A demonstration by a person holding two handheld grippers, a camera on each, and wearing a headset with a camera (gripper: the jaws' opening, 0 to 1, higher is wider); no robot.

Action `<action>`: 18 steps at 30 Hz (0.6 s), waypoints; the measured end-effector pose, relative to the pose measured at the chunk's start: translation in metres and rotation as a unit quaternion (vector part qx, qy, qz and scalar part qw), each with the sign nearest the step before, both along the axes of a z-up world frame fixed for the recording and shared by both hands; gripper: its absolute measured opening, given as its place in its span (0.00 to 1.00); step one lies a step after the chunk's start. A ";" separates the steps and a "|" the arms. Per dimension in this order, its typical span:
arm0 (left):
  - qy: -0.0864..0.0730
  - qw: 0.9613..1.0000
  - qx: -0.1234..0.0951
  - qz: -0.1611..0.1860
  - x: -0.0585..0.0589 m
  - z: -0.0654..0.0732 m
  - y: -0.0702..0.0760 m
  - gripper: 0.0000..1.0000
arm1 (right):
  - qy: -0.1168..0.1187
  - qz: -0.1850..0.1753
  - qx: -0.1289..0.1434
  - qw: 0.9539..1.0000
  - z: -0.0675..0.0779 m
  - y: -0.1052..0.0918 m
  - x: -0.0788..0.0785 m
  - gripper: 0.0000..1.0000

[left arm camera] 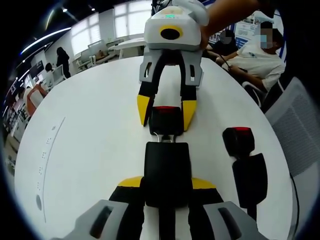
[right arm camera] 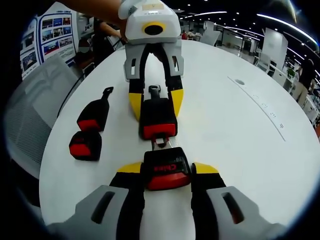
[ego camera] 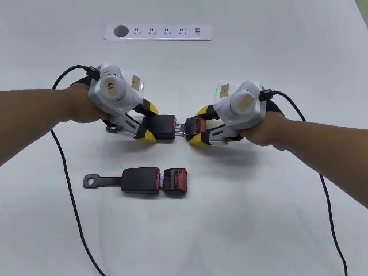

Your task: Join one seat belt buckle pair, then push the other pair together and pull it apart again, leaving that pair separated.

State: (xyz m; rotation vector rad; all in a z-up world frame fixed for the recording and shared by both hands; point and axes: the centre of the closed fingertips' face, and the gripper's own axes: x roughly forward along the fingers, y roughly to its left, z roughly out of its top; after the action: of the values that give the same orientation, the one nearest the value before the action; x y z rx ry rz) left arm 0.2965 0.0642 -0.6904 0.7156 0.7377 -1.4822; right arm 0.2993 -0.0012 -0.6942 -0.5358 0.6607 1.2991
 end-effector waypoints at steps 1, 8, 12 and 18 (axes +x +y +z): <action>0.000 1.000 0.000 0.000 0.000 0.000 0.000 0.33 | 0.000 0.000 0.001 1.000 -0.001 -0.001 0.000 0.34; 0.001 1.000 -0.003 0.001 0.001 -0.001 0.001 0.33 | 0.001 -0.003 0.002 1.000 0.001 -0.014 -0.005 0.34; 0.001 1.000 -0.003 0.001 -0.004 0.003 -0.002 0.34 | 0.001 -0.005 0.002 1.000 0.002 -0.022 -0.006 0.34; 0.002 1.000 -0.004 0.002 0.000 0.001 0.000 0.34 | 0.002 -0.008 -0.002 1.000 0.004 -0.037 -0.005 0.34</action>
State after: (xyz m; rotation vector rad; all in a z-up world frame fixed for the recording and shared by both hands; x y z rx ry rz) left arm 0.2965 0.0645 -0.6895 0.7052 0.7362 -1.4817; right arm 0.2942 -0.0382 -0.6898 -0.5300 0.6698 1.2844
